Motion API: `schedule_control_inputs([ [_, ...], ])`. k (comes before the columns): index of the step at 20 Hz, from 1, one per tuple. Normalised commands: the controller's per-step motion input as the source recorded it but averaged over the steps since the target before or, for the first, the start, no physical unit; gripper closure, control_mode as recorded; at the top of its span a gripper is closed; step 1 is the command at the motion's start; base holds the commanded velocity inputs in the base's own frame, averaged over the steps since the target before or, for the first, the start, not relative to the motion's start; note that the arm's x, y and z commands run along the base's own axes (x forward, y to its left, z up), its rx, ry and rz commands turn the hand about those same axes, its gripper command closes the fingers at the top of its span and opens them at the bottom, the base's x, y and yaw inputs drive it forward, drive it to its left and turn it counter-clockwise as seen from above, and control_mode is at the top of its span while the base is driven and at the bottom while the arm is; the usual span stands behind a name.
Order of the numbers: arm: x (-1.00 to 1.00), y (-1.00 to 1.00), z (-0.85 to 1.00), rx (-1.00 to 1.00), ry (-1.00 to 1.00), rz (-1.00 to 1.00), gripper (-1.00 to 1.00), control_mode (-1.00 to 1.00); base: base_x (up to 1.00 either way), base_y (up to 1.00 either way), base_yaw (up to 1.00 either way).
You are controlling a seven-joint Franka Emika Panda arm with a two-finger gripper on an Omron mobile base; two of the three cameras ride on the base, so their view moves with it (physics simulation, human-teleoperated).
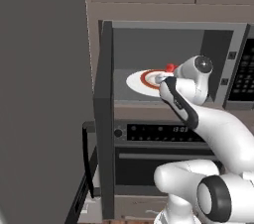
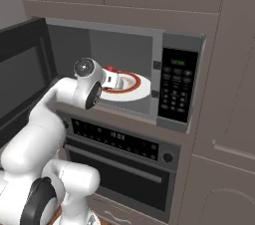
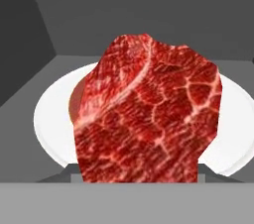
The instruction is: Transport the steak from the fridge to the microwave and turn on the microwave.
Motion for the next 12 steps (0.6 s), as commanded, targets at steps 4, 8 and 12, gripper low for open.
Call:
schedule_control_inputs([
  [4,0.22,0.0,-0.01,0.0,0.0,0.0,1.0,-1.0,0.0,0.0,0.0],
  [8,0.25,0.0,0.0,0.0,0.0,0.0,1.0,-1.0,0.0,0.0,0.0],
  [12,0.24,0.0,-0.05,0.0,0.0,0.0,1.0,-1.0,0.0,0.0,0.0],
])
